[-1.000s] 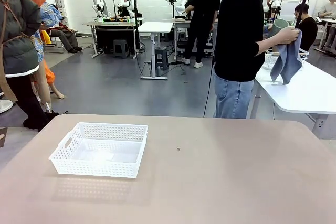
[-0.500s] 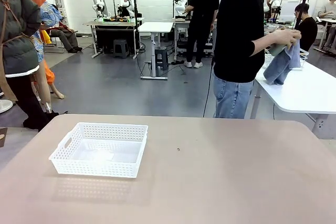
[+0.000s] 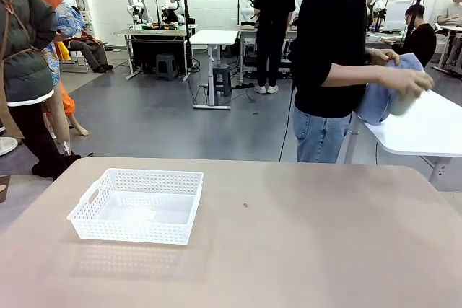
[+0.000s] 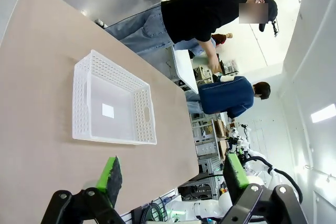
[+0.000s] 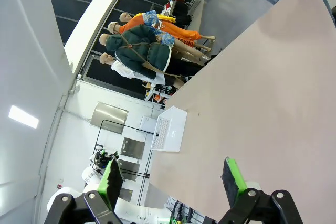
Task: Clean and organize the cups into the basket.
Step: Pick up the Organizing basket and move it to the center of the table, then pick up the Reusable plastic cup from the right side of the table and place it inside the Organizing basket.
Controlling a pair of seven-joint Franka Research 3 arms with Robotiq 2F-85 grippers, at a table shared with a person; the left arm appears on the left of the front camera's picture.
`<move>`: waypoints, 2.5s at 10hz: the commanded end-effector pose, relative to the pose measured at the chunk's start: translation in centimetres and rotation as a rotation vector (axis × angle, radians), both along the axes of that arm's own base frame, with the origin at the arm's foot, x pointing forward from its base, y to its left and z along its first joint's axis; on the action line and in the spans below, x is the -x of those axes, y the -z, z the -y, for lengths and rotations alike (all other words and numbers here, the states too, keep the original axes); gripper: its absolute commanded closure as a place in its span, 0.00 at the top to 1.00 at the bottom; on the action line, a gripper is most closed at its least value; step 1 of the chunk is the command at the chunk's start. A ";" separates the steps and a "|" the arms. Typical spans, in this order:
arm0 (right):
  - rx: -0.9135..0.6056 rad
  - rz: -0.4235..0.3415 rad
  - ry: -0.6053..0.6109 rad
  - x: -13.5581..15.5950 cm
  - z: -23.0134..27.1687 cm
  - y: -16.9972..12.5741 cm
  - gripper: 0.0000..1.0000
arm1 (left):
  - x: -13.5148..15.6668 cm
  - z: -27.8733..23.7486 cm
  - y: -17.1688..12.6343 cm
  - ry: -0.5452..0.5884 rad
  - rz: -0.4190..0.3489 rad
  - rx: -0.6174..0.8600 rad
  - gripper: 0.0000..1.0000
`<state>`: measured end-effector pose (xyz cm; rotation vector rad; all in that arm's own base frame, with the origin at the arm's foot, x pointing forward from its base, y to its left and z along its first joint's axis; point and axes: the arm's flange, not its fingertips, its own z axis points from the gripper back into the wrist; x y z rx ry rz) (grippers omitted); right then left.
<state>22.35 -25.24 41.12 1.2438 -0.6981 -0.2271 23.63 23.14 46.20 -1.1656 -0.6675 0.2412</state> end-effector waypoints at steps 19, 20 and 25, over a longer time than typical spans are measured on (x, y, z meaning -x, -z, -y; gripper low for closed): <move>0.392 0.344 -0.193 -2.0 -5.3 -0.9 1.00 | -2.1 5.0 -0.3 0.133 -0.082 -0.296 1.00; 0.422 0.400 -0.295 -3.3 -7.2 -0.7 1.00 | -2.7 6.9 -0.9 0.184 -0.119 -0.420 1.00; 0.534 0.611 -0.867 -8.3 -12.6 3.9 1.00 | -8.4 17.3 -5.9 0.468 -0.572 -0.794 1.00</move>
